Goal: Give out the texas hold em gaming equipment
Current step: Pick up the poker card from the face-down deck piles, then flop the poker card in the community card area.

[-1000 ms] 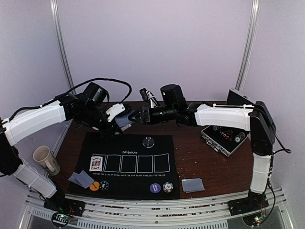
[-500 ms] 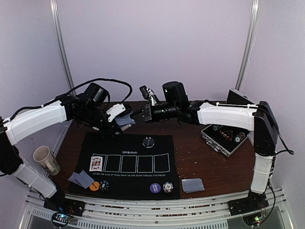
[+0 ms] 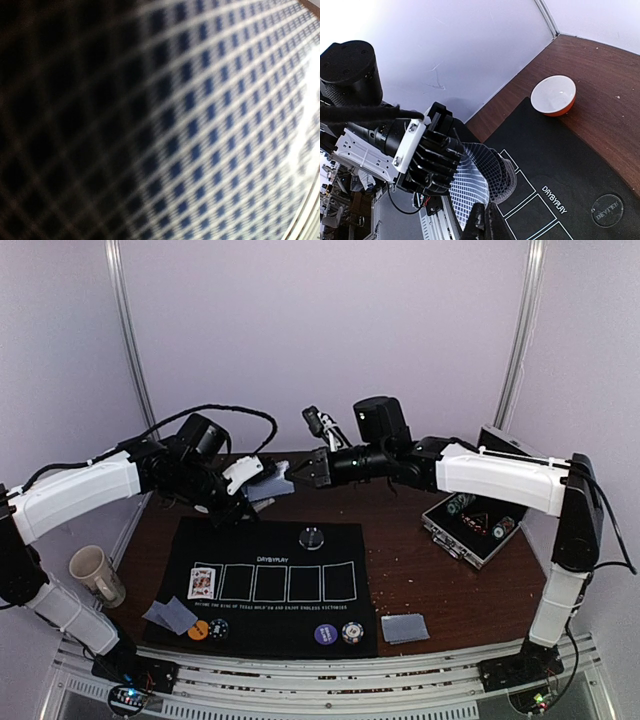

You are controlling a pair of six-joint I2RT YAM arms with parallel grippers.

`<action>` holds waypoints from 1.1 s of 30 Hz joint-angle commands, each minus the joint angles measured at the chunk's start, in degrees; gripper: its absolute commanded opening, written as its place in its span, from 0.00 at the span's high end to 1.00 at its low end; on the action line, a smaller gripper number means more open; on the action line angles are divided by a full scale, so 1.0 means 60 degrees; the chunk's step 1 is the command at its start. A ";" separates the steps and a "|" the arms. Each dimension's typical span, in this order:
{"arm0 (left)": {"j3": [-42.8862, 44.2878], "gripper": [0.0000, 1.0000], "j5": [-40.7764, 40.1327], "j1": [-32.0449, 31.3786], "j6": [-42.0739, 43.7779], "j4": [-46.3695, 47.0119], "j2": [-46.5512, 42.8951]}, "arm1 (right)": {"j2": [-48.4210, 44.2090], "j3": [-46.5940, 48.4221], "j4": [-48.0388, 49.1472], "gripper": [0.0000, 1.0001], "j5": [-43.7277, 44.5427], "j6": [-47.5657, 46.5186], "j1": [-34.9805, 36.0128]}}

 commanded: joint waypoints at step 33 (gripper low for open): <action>-0.0770 0.59 -0.0767 0.3246 -0.1821 0.1432 -0.0659 | 0.4485 0.3940 -0.1872 1.00 1.0478 -1.0345 0.3903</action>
